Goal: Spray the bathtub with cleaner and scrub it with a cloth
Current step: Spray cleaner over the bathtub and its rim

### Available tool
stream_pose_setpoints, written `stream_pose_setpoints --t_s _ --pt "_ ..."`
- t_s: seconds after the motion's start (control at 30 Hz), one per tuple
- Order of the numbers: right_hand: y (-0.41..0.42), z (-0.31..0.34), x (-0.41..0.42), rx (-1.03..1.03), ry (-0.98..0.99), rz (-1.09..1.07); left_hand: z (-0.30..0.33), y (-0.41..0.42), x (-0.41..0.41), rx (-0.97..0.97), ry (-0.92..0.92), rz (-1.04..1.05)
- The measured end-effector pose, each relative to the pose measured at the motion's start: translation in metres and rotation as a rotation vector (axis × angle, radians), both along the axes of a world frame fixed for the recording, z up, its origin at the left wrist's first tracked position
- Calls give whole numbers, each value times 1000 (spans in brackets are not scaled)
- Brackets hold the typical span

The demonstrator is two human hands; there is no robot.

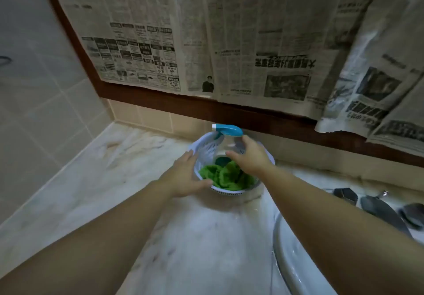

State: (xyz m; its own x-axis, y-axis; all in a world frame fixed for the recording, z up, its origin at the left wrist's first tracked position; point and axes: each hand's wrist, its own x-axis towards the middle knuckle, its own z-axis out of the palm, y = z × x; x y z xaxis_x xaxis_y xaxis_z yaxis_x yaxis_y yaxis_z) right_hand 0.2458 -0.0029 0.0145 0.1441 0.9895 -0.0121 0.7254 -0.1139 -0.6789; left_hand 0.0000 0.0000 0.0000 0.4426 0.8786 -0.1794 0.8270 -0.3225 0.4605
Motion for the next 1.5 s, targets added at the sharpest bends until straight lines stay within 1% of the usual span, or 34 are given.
stream_pose_setpoints --t_s 0.07,0.13,0.2,0.3,0.37,0.5,0.63,0.73,0.83,0.9,0.97,1.17,1.27,1.4,1.5 --pt "8 -2 -2 -39 126 26 -3 1 1 12 -6 1" --pt "13 -6 -2 -42 185 43 -8 -1 -1 26 -23 31" --pt "19 -13 -2 13 230 27 -12 1 0 35 -23 36" --pt "20 -13 -3 70 241 16 -16 4 -2 38 -28 32" --pt "19 -8 -7 111 292 -39 -16 4 -2 37 -38 24" --pt "14 22 -15 229 392 -98 -9 5 0 4 -80 28" --pt "-8 66 -27 328 394 -20 15 -3 7 57 -249 78" --pt "-33 91 -41 358 400 34 43 -23 12 60 -451 144" --pt "-65 111 -62 359 421 70 62 -58 4 58 -631 155" --pt "-87 117 -81 338 439 84 69 -89 -7 43 -690 186" --pt "-107 118 -99 323 456 123 72 -117 -17 46 -693 241" --pt "-166 110 -163 241 473 384 61 -215 -61 117 -650 534" --pt "-198 101 -197 112 513 512 51 -278 -88 144 -591 647" --pt "-260 89 -246 -116 666 721 39 -370 -117 150 -536 789" --pt "-312 82 -290 -242 729 787 35 -440 -138 140 -537 885"
